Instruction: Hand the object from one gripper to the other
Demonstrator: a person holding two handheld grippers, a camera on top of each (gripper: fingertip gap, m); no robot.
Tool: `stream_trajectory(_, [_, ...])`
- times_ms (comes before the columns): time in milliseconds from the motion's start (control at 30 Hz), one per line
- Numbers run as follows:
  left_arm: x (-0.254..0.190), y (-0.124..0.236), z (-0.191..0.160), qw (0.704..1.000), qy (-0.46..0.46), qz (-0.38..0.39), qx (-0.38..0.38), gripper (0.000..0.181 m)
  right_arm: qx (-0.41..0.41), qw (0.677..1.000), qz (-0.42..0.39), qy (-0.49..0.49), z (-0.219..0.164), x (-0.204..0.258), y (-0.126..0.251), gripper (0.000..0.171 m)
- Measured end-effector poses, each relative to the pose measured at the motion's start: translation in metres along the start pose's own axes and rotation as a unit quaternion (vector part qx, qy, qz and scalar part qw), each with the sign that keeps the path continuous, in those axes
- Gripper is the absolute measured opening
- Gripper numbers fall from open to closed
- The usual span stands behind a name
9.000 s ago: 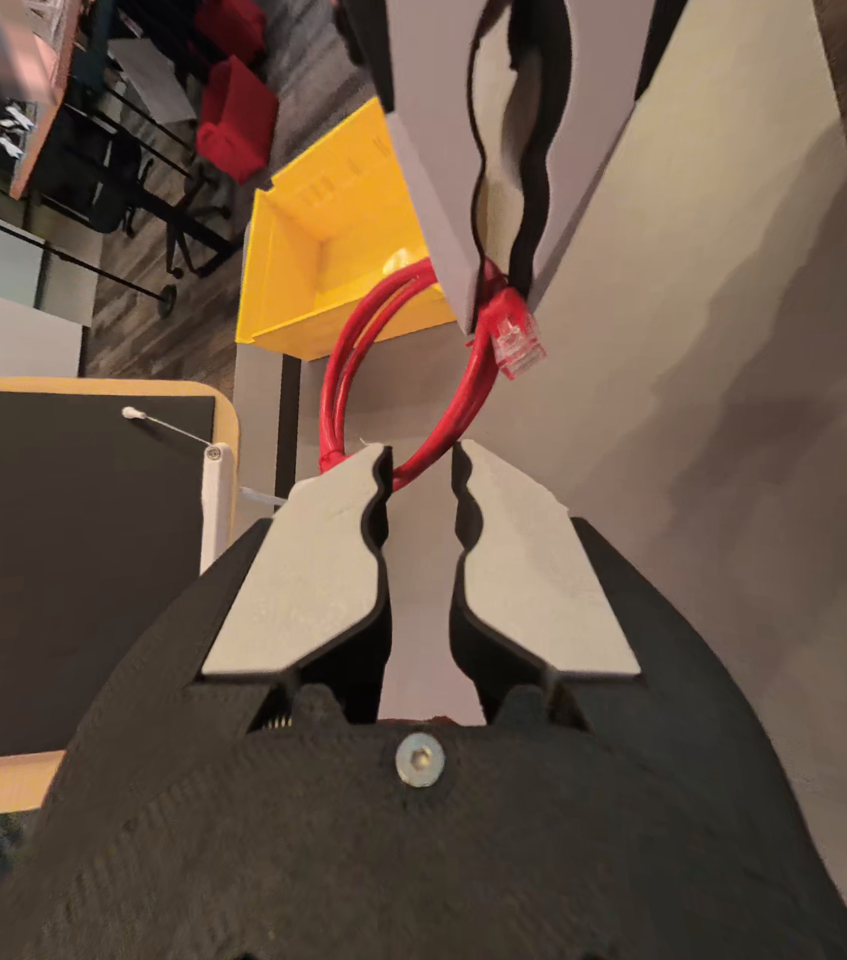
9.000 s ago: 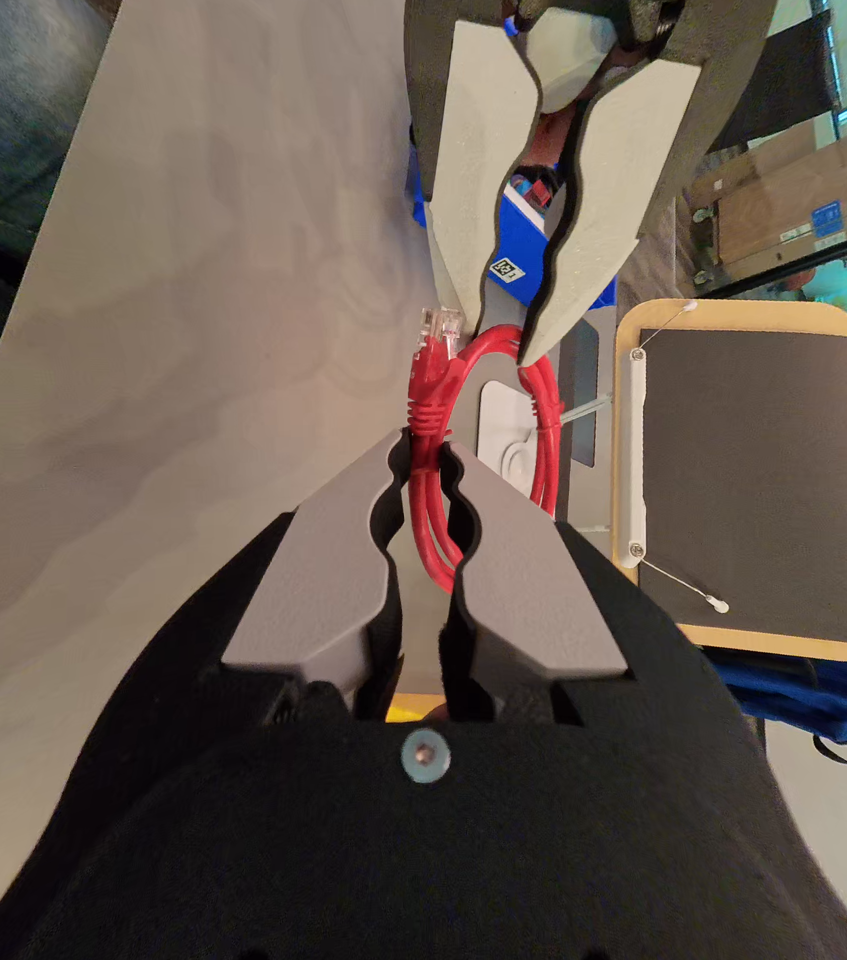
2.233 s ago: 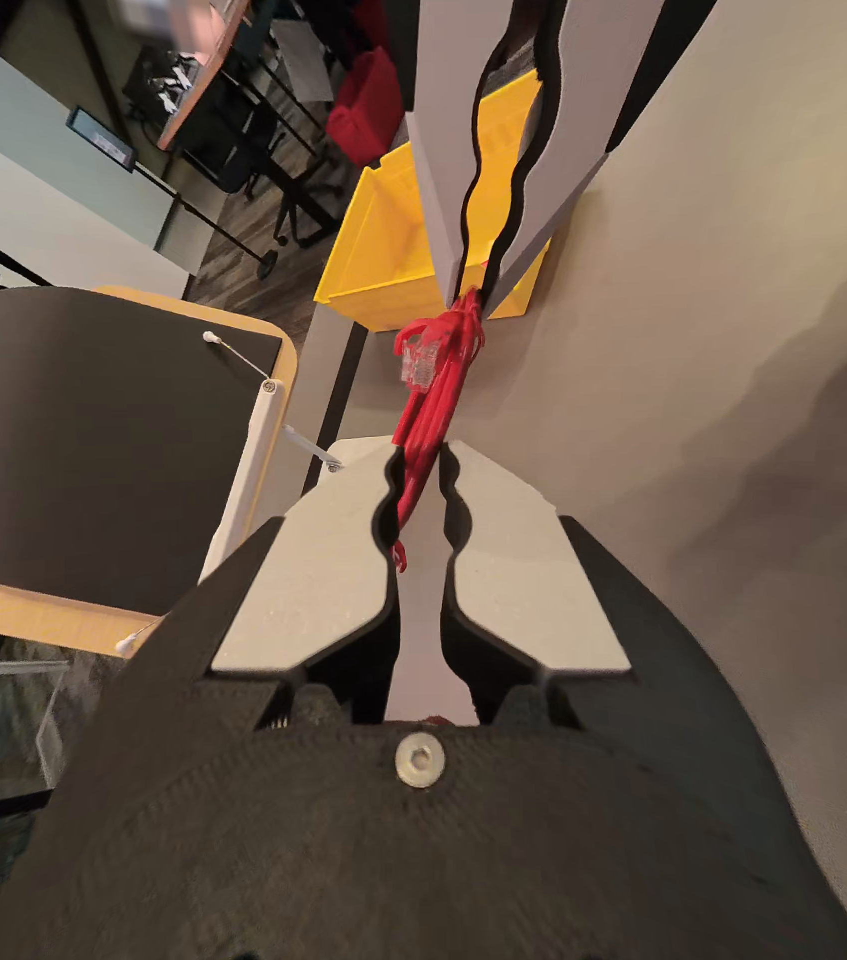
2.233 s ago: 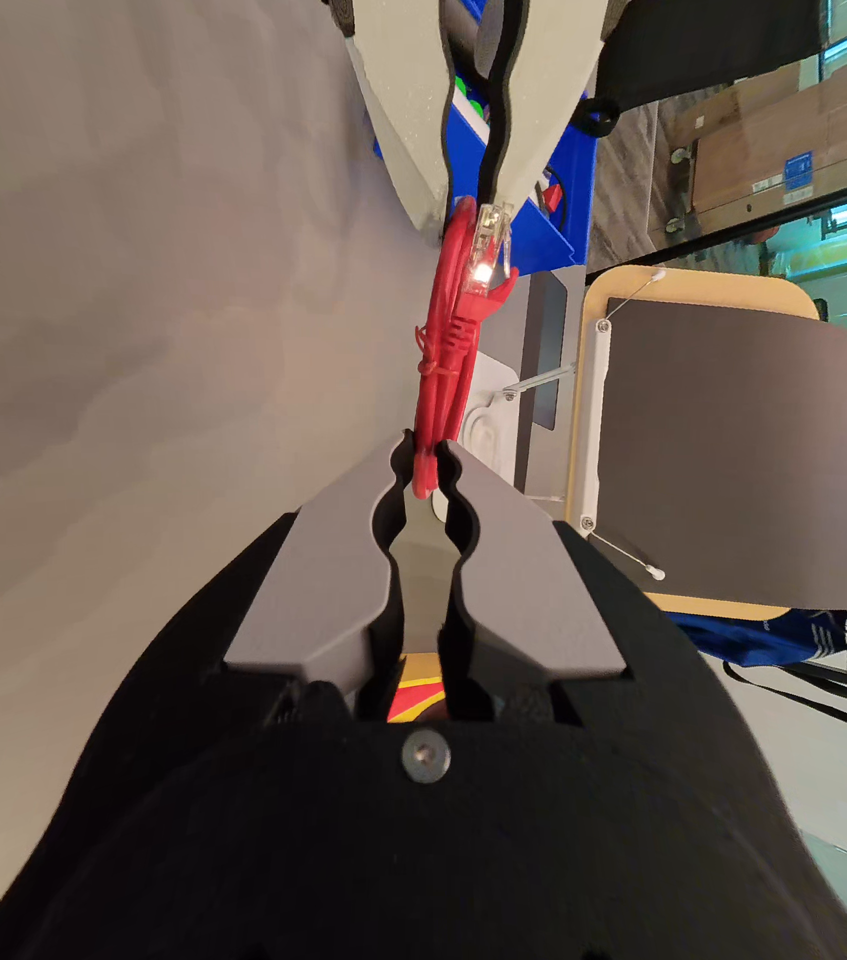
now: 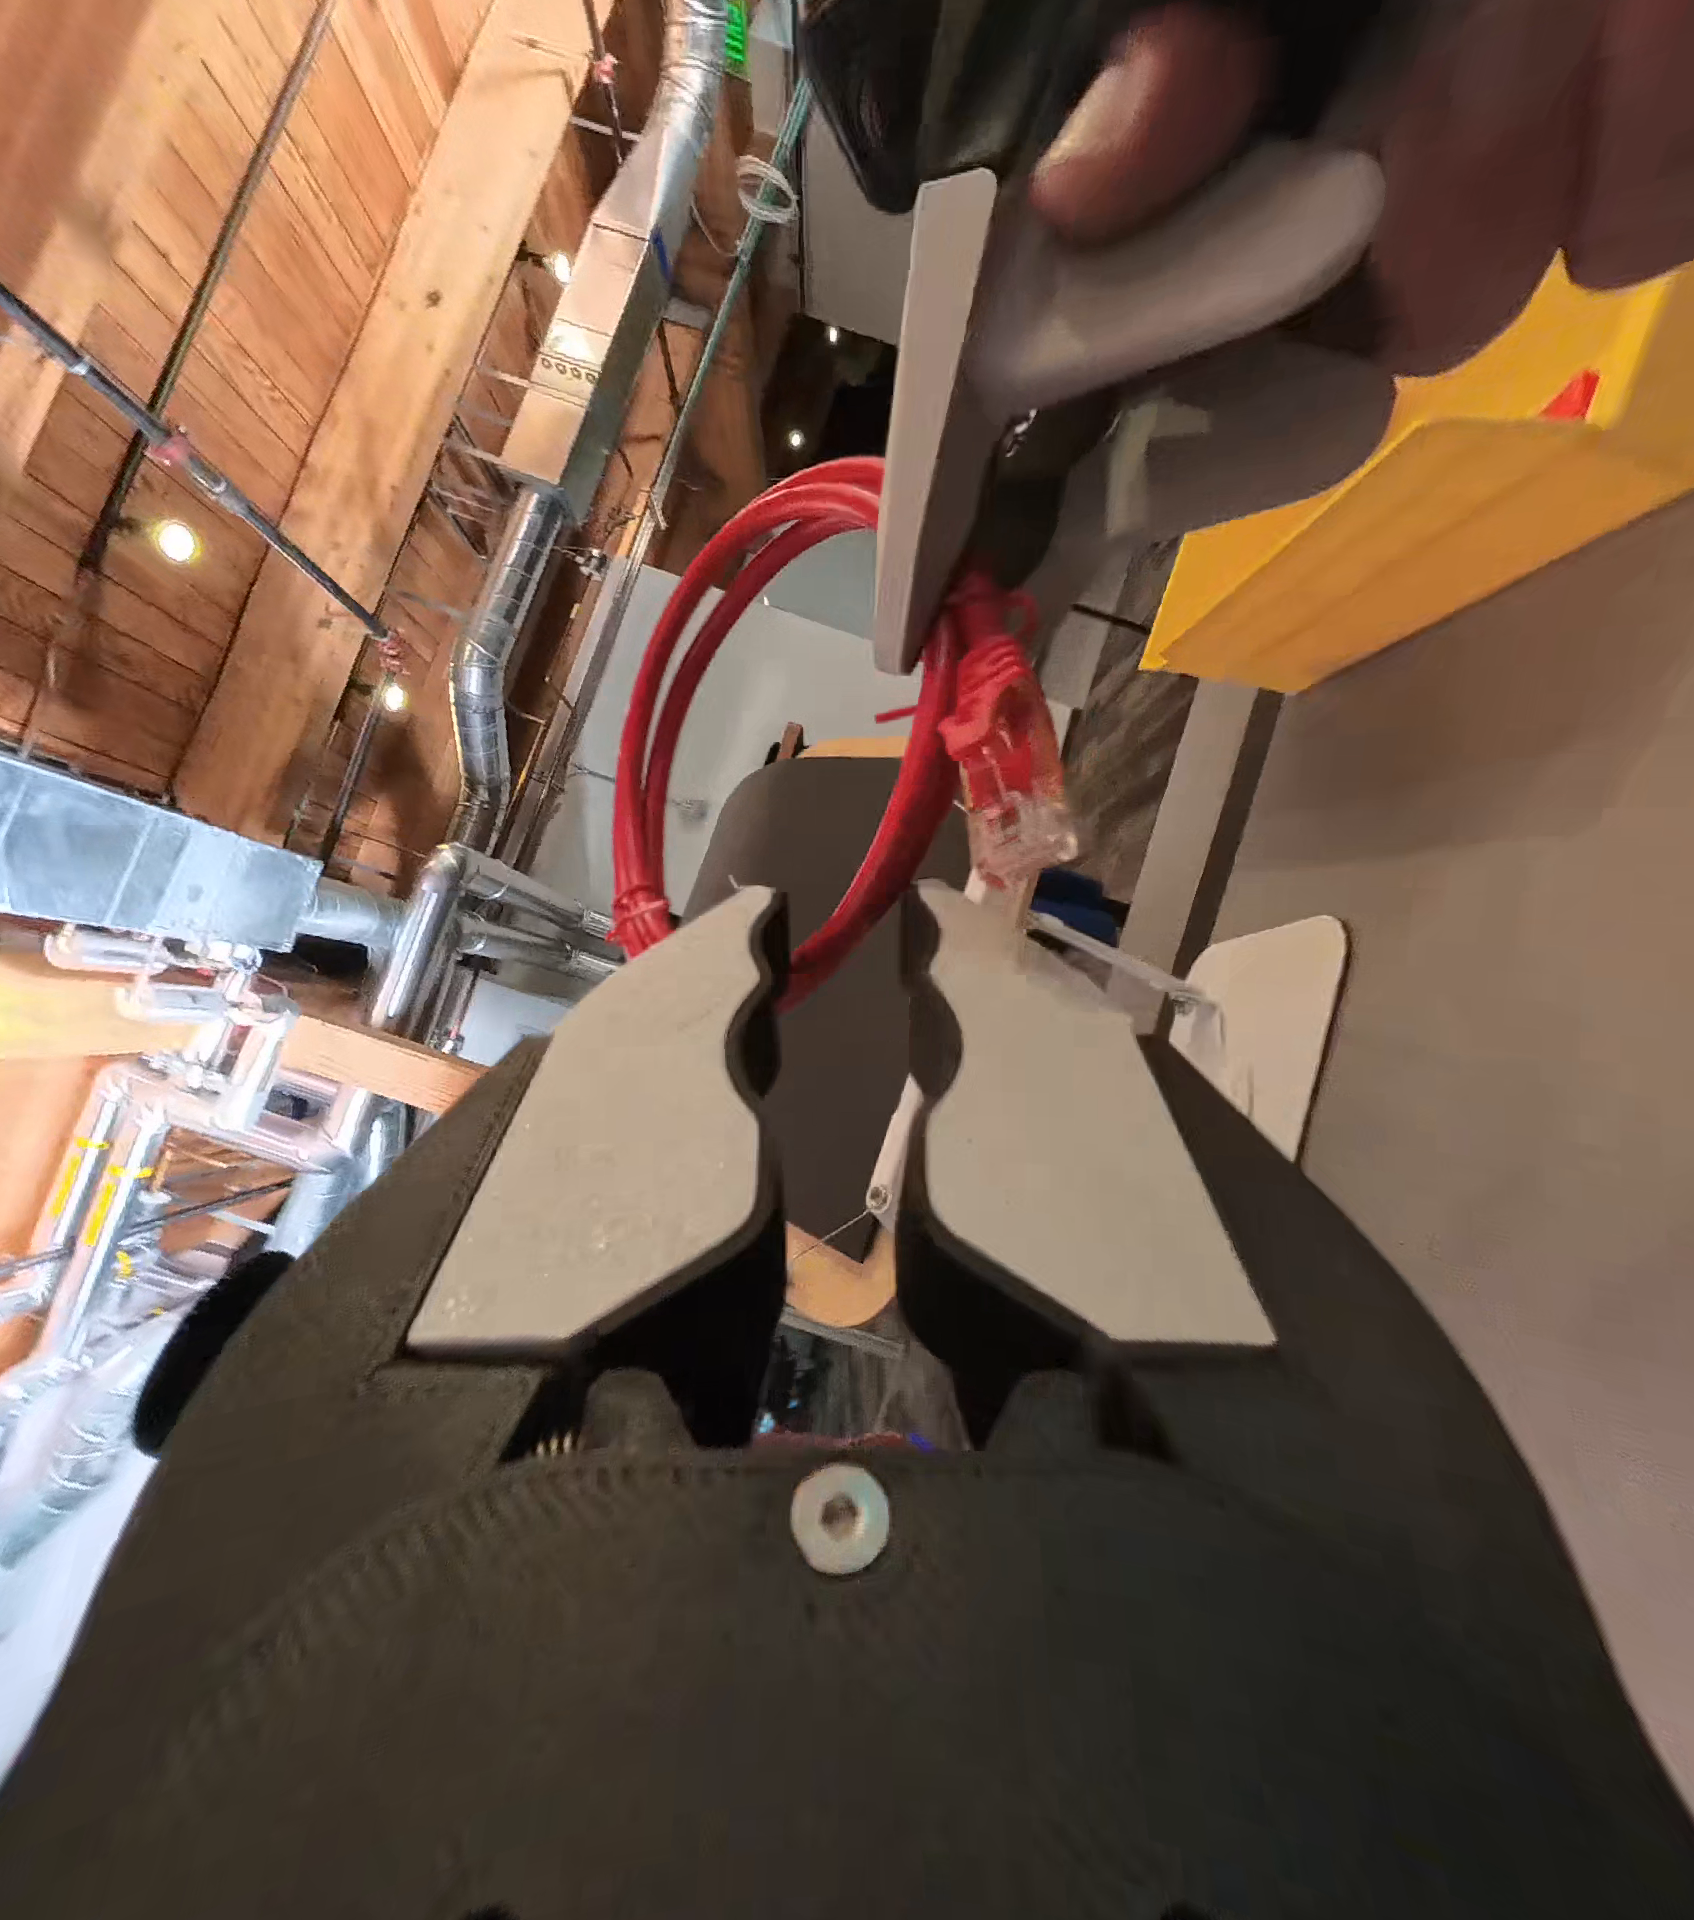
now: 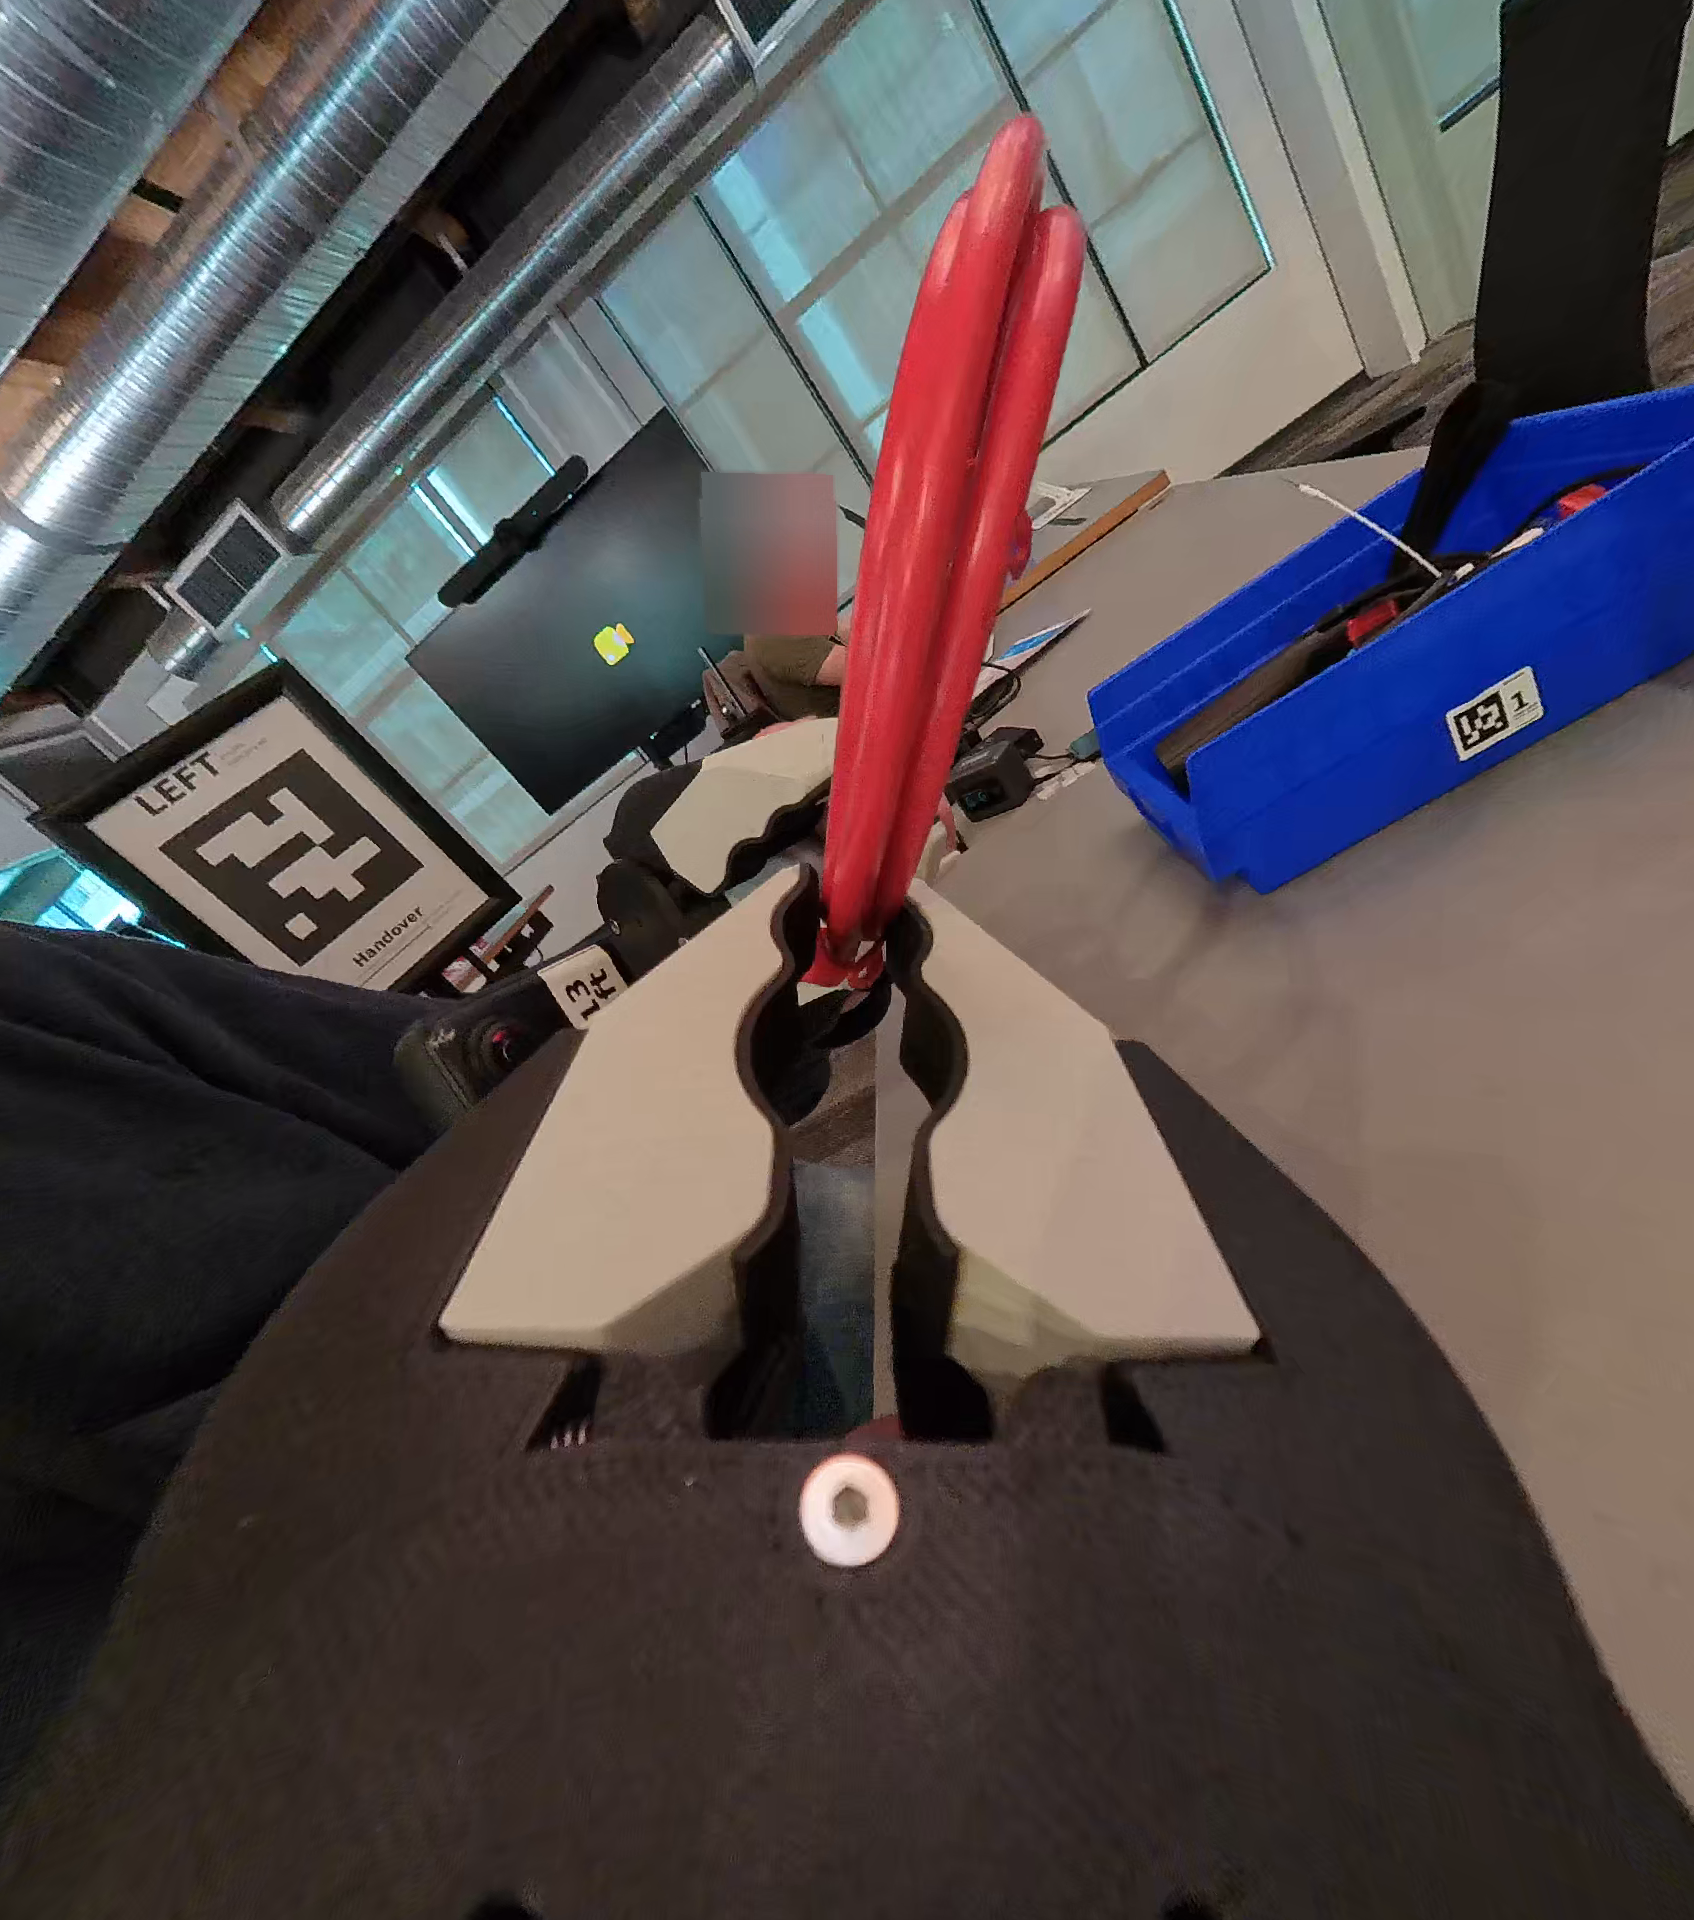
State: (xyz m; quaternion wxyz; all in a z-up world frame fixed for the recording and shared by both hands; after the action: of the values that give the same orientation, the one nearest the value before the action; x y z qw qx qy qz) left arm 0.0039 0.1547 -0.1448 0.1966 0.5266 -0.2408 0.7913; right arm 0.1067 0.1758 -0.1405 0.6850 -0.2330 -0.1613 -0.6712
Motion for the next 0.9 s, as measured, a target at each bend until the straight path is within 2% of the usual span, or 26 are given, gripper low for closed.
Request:
stream_trajectory(167, [-0.006,0.0,0.0,1.0,-0.017,-0.022,0.009,0.009,-0.015,1.0,0.015,0.01,0.006,0.003,0.0,0.011])
stream_trajectory(200, [-0.008,0.0,0.0,0.999,-0.011,-0.038,0.007,0.006,-0.019,0.999,0.013,0.023,0.009,0.004,0.001,0.016])
stream_trajectory(233, [-0.008,0.0,0.001,0.999,0.005,-0.047,0.007,0.005,-0.021,0.999,0.002,0.037,0.012,0.003,0.002,0.029])
stream_trajectory(267, [-0.005,0.0,0.0,0.998,0.028,-0.056,0.008,0.005,-0.026,0.998,-0.009,0.05,0.015,0.002,0.004,0.037])
stream_trajectory(333, [0.003,0.0,-0.003,0.995,0.067,-0.079,0.006,0.006,-0.035,0.996,-0.025,0.08,0.021,0.001,0.011,0.043])
stream_trajectory(400, [0.006,-0.002,-0.004,0.976,0.16,-0.15,0.002,0.006,-0.042,0.992,-0.044,0.107,0.027,-0.001,0.017,0.057])
stream_trajectory(433, [0.011,-0.002,-0.004,0.962,0.219,-0.166,-0.006,0.006,-0.048,0.99,-0.051,0.123,0.031,-0.001,0.021,0.056])
stream_trajectory(533, [0.024,-0.004,-0.005,0.895,0.383,-0.225,-0.037,0.006,-0.062,0.982,-0.079,0.158,0.038,-0.005,0.029,0.059])
stream_trajectory(700, [0.044,-0.003,-0.012,0.742,0.601,-0.277,-0.11,0.005,-0.077,0.985,-0.074,0.139,0.032,-0.015,0.035,0.068])
stream_trajectory(800, [0.05,-0.002,-0.018,0.66,0.681,-0.28,-0.151,0.006,-0.07,0.99,-0.046,0.113,0.019,-0.021,0.03,0.067])
stream_trajectory(900, [0.046,-0.004,-0.016,0.587,0.732,-0.3,-0.172,0.006,-0.07,0.992,-0.018,0.108,0.011,-0.019,0.021,0.059])
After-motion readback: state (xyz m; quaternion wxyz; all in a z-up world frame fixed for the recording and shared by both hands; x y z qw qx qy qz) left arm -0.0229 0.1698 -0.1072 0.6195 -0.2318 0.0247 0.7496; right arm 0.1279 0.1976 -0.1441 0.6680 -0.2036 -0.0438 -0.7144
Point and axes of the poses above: each gripper's, where its closed fingertips meet, y back along the fingers, z out of its top, x = y × z across the jaws, the point moved 5 cm from there along y, back along the fingers, and after that the axes turned 4 degrees about y, right-handed, at the moved point
